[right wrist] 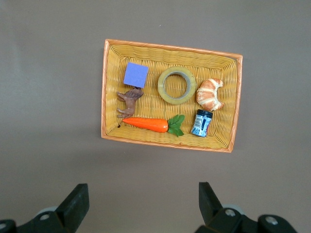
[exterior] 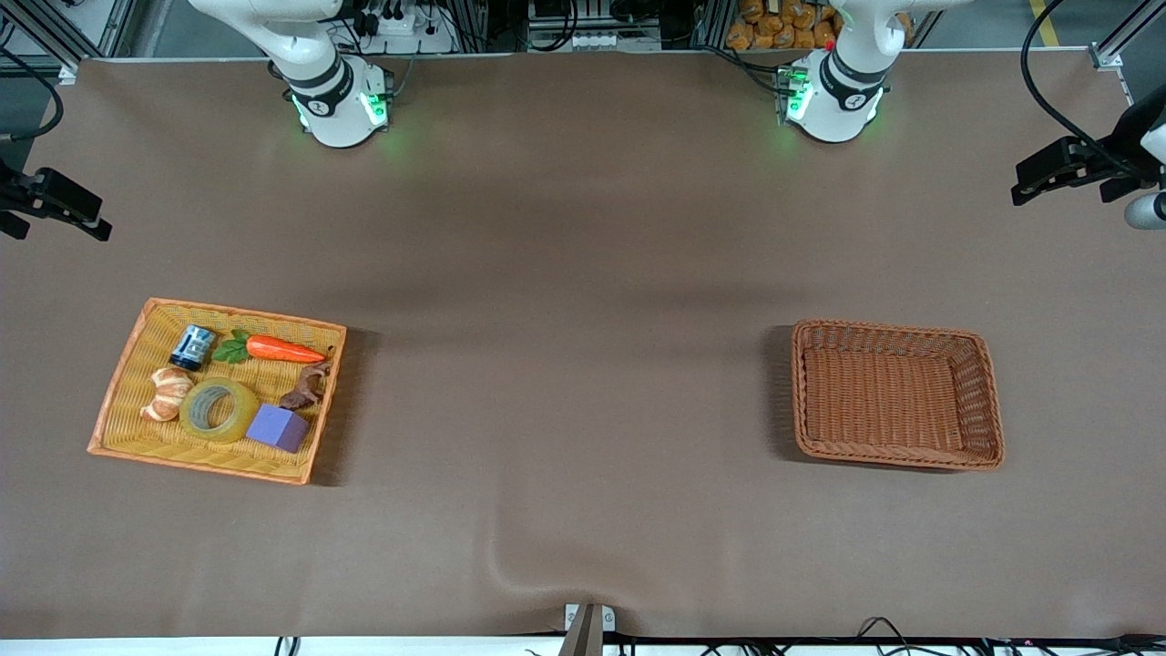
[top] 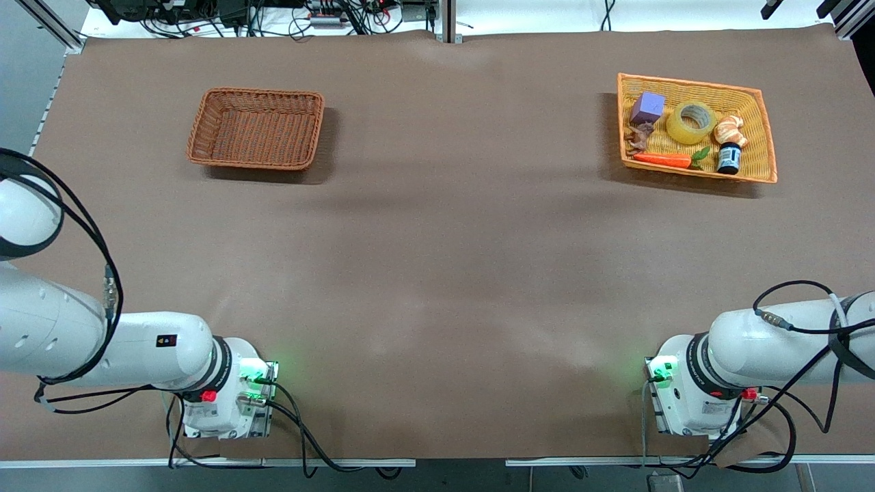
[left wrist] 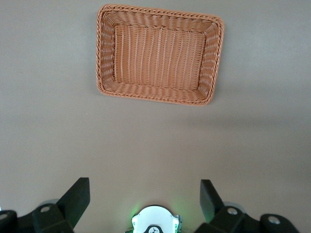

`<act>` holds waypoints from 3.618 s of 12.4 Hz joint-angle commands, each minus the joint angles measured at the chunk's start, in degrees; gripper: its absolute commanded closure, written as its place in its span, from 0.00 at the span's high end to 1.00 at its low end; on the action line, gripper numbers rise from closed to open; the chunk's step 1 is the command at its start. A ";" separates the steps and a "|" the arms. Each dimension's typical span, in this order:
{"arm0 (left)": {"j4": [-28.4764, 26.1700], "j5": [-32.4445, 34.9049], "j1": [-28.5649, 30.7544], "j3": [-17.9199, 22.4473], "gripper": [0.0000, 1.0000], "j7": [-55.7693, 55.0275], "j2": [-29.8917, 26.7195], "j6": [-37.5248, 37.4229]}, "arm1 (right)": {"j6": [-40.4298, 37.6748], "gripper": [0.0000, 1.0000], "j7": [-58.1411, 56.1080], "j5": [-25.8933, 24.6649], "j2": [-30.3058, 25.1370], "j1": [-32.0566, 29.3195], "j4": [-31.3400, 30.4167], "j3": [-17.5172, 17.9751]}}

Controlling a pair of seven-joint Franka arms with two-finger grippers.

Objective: Transfer tape with both arms

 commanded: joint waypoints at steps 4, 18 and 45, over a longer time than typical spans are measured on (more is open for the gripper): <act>1.01 0.17 0.03 -0.20 1.00 0.50 0.73 1.04 | 0.02 1.00 -0.68 -0.44 0.76 -1.21 0.83 0.72; 0.48 0.08 0.03 -0.47 1.00 0.50 2.40 4.20 | 6.51 1.00 -3.23 -0.35 7.26 -2.71 0.92 0.72; 1.01 -0.19 -0.32 -0.82 1.00 0.76 2.75 4.56 | 39.40 1.00 -10.88 -0.35 43.30 -9.04 0.30 0.72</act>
